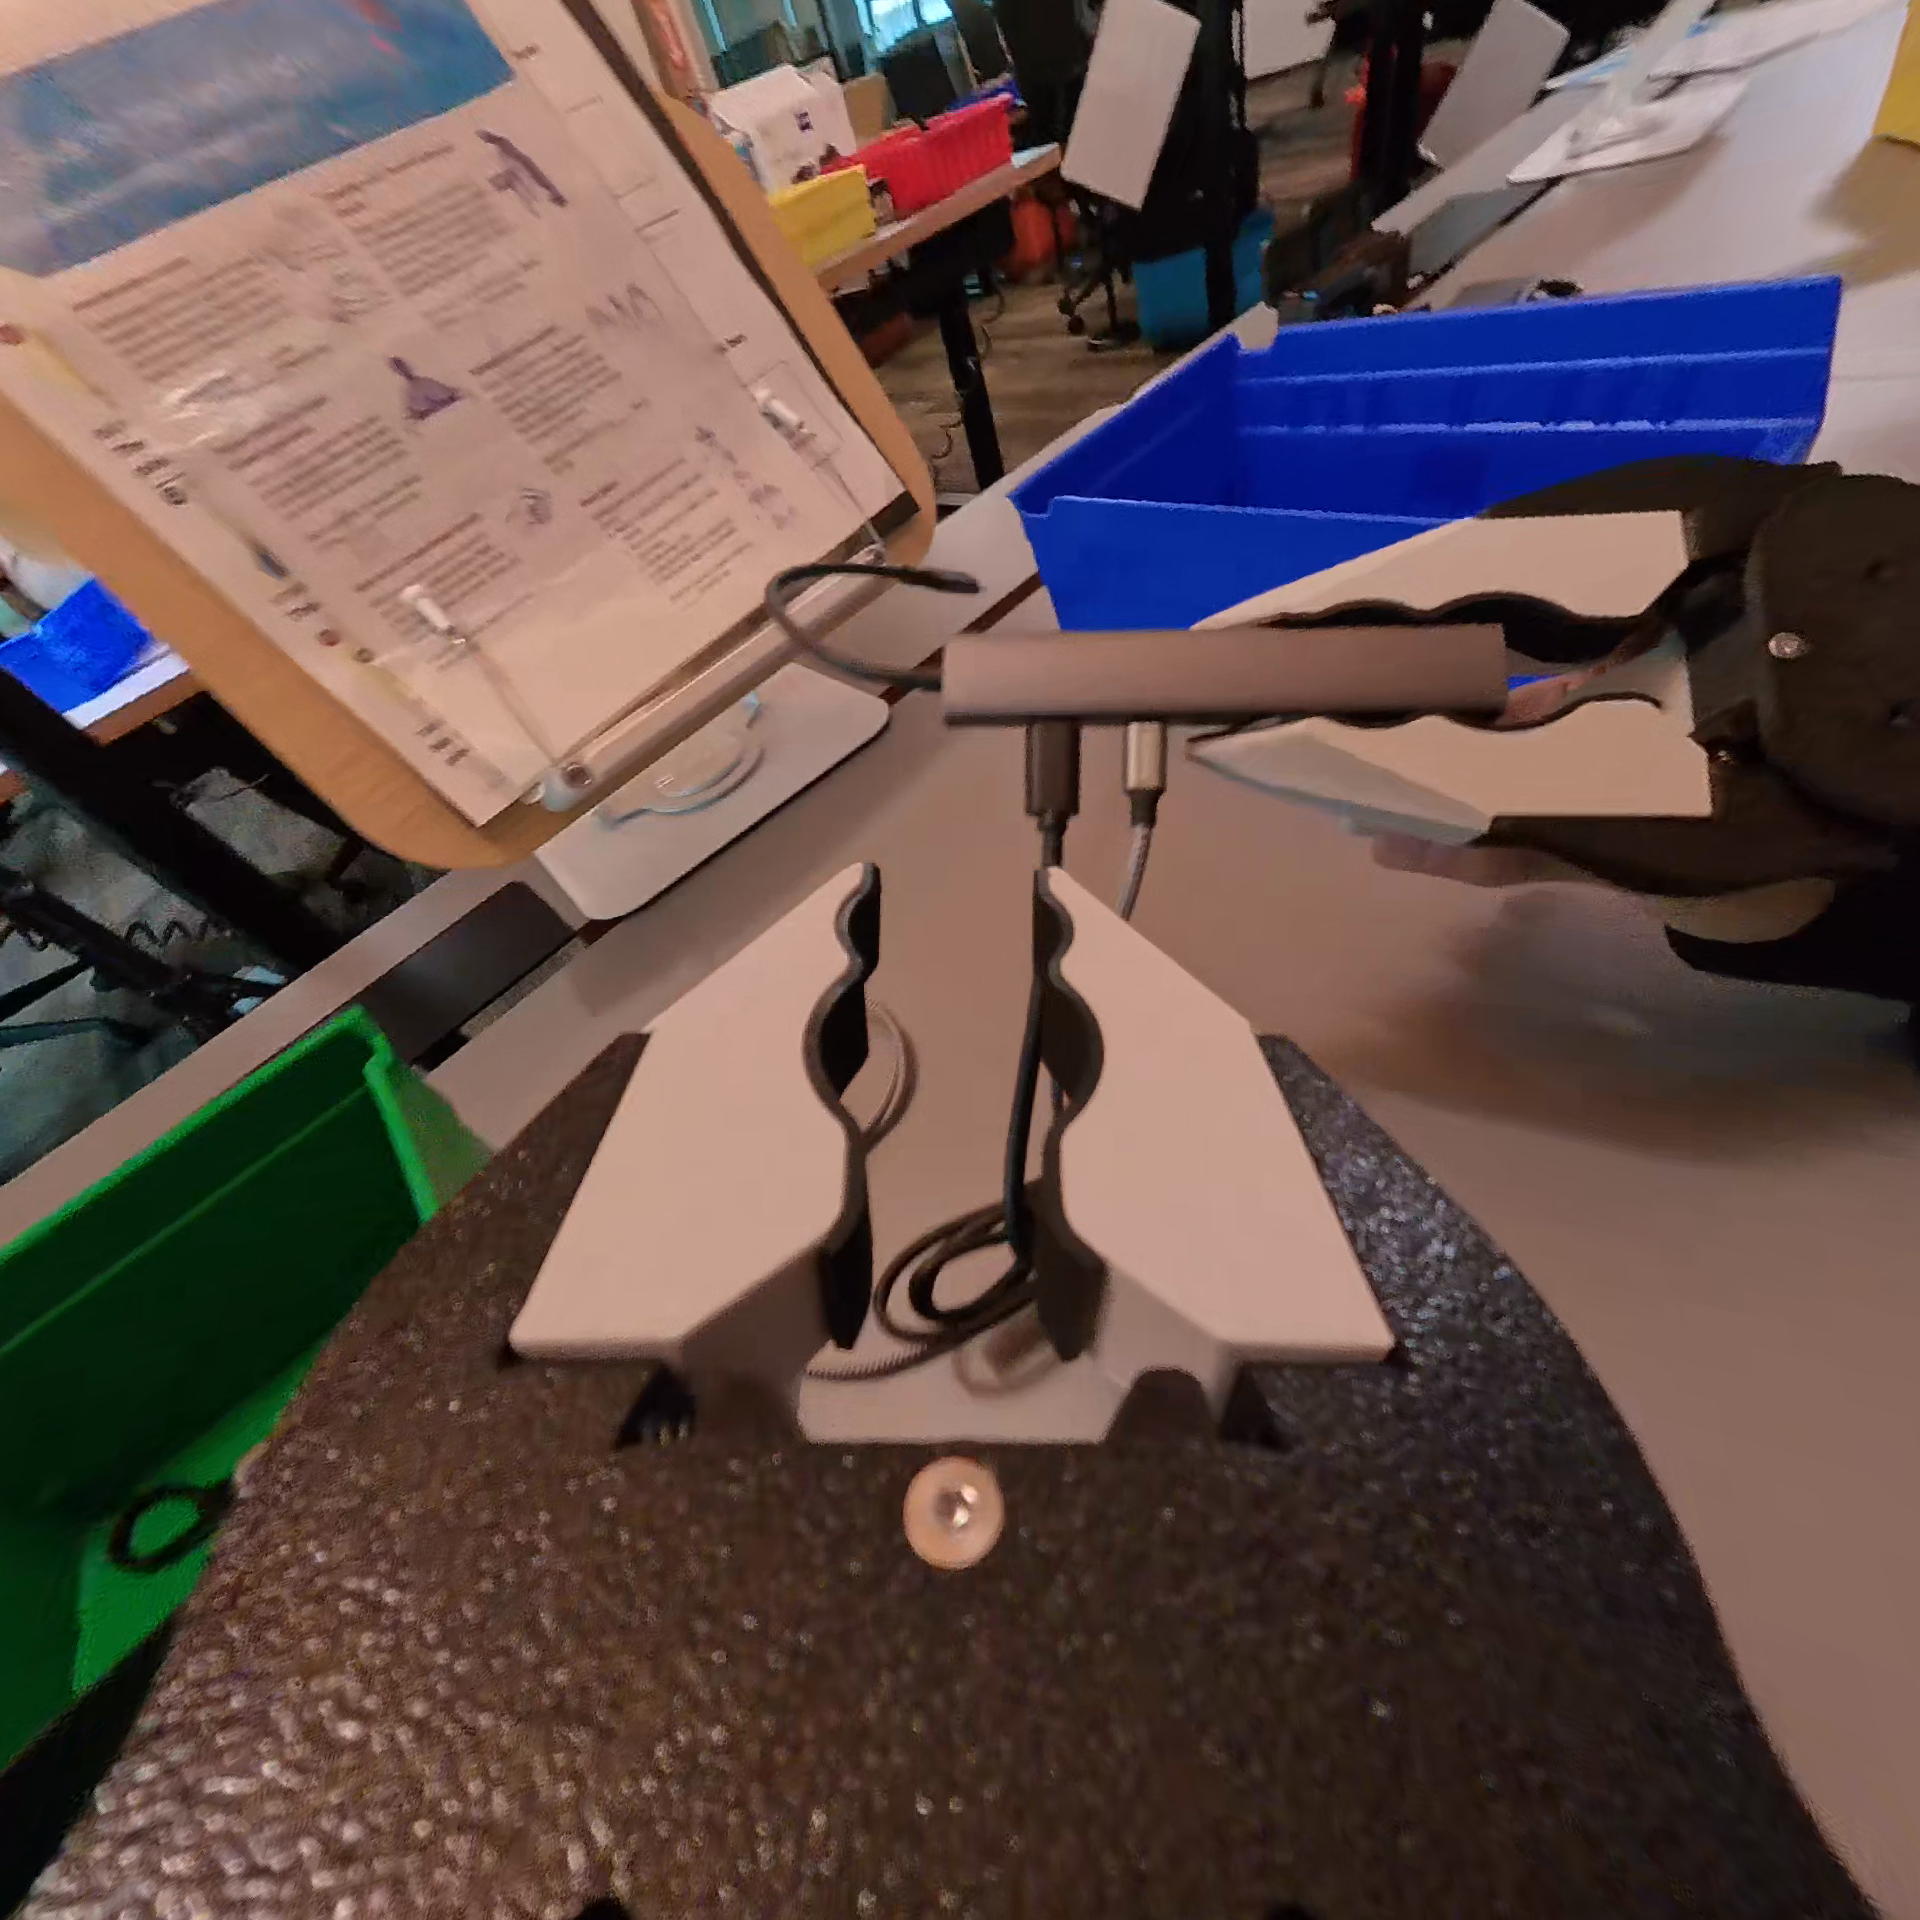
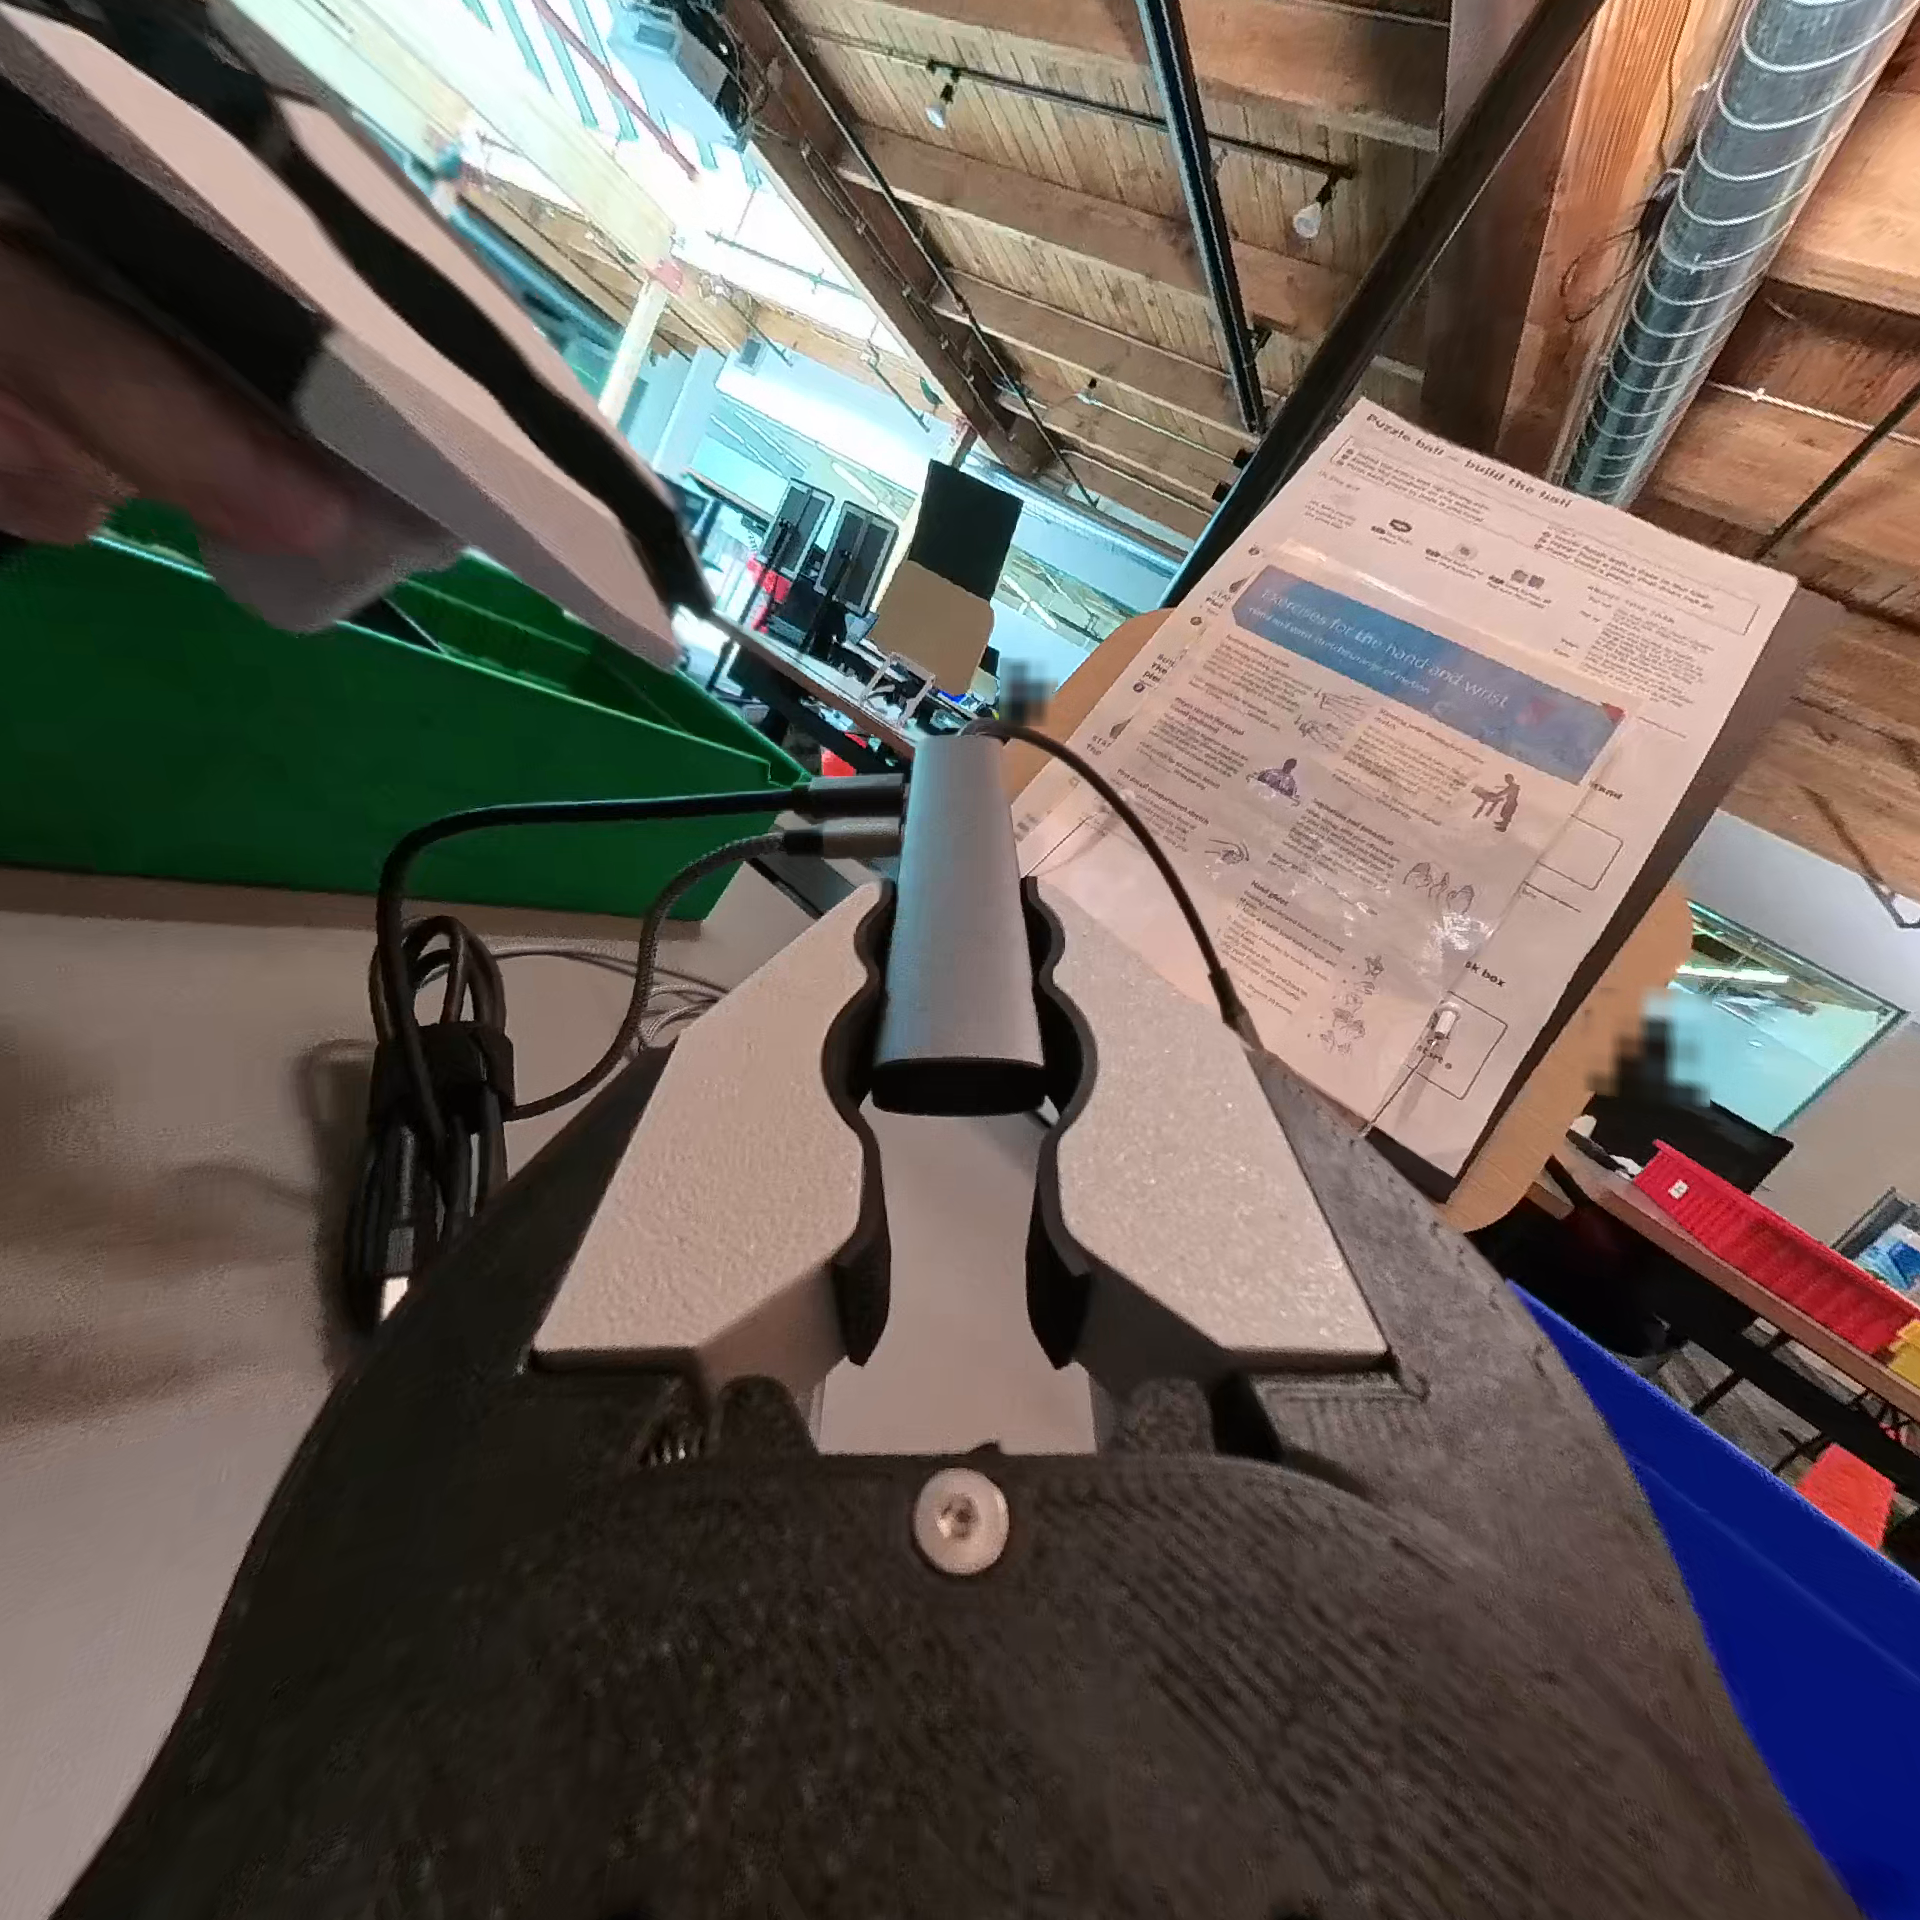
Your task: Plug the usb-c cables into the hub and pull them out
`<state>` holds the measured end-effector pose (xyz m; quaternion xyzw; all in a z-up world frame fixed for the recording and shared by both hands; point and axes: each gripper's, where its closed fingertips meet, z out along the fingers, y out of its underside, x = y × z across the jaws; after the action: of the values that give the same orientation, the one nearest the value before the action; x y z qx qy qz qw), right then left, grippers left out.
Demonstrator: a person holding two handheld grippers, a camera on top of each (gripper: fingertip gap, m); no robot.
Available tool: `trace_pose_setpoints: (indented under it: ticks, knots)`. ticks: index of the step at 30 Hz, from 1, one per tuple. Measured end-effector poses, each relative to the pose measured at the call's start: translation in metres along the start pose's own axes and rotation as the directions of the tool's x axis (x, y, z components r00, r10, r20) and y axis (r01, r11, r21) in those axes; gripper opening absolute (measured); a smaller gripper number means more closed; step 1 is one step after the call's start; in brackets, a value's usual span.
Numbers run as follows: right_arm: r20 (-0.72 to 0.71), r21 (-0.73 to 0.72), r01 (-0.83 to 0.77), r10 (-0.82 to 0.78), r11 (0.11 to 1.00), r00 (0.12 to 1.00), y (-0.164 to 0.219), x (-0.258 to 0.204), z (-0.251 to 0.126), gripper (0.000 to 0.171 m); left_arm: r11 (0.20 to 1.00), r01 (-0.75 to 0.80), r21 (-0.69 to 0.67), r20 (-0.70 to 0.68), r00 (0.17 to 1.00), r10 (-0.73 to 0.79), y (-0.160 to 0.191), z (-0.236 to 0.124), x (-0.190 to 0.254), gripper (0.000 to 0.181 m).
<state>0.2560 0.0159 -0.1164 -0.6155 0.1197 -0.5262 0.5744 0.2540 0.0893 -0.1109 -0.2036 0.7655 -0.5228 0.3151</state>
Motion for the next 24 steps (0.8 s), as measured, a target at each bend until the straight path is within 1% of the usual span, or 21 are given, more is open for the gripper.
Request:
trace_pose_setpoints:
  ticks: [4, 7, 10, 13, 16, 19, 21, 24]
  knots:
    - [-0.023, 0.022, 0.010, -0.009, 1.000, 1.000, -0.014, 0.009, -0.001, 0.022, 0.998, 0.064, -0.019, 0.071, 0.996, -0.063, 0.020, -0.023, -0.020, 0.032]
    - [-0.052, 0.061, -0.038, 0.041, 0.997, 0.998, -0.044, 0.031, -0.002, 0.023, 0.995, 0.103, -0.008, 0.113, 0.988, -0.102, 0.022, -0.034, -0.038, 0.036]
    - [-0.122, 0.086, -0.039, 0.050, 0.996, 0.991, -0.083, 0.073, -0.006, 0.022, 0.990, 0.144, 0.011, 0.109, 0.983, -0.144, 0.026, -0.038, -0.046, 0.035]
    - [-0.202, 0.080, 0.022, -0.005, 0.997, 0.979, -0.127, 0.125, -0.013, 0.023, 0.986, 0.166, -0.024, 0.092, 0.982, -0.163, 0.038, -0.034, -0.048, 0.035]
    - [-0.310, 0.068, 0.096, -0.071, 0.993, 0.948, -0.171, 0.186, -0.027, 0.022, 0.984, 0.173, -0.048, 0.071, 0.983, -0.169, 0.046, -0.027, -0.047, 0.036]
    - [-0.396, 0.084, 0.128, -0.085, 0.988, 0.914, -0.213, 0.239, -0.042, 0.022, 0.983, 0.178, -0.049, 0.057, 0.983, -0.175, 0.048, -0.022, -0.047, 0.036]
    - [-0.428, 0.085, 0.139, -0.090, 0.987, 0.899, -0.236, 0.267, -0.045, 0.022, 0.980, 0.194, -0.042, 0.042, 0.980, -0.192, 0.046, -0.020, -0.047, 0.035]
    - [-0.430, 0.049, 0.142, -0.107, 0.989, 0.897, -0.262, 0.301, -0.037, 0.022, 0.979, 0.202, -0.018, 0.028, 0.979, -0.201, 0.043, -0.017, -0.047, 0.034]
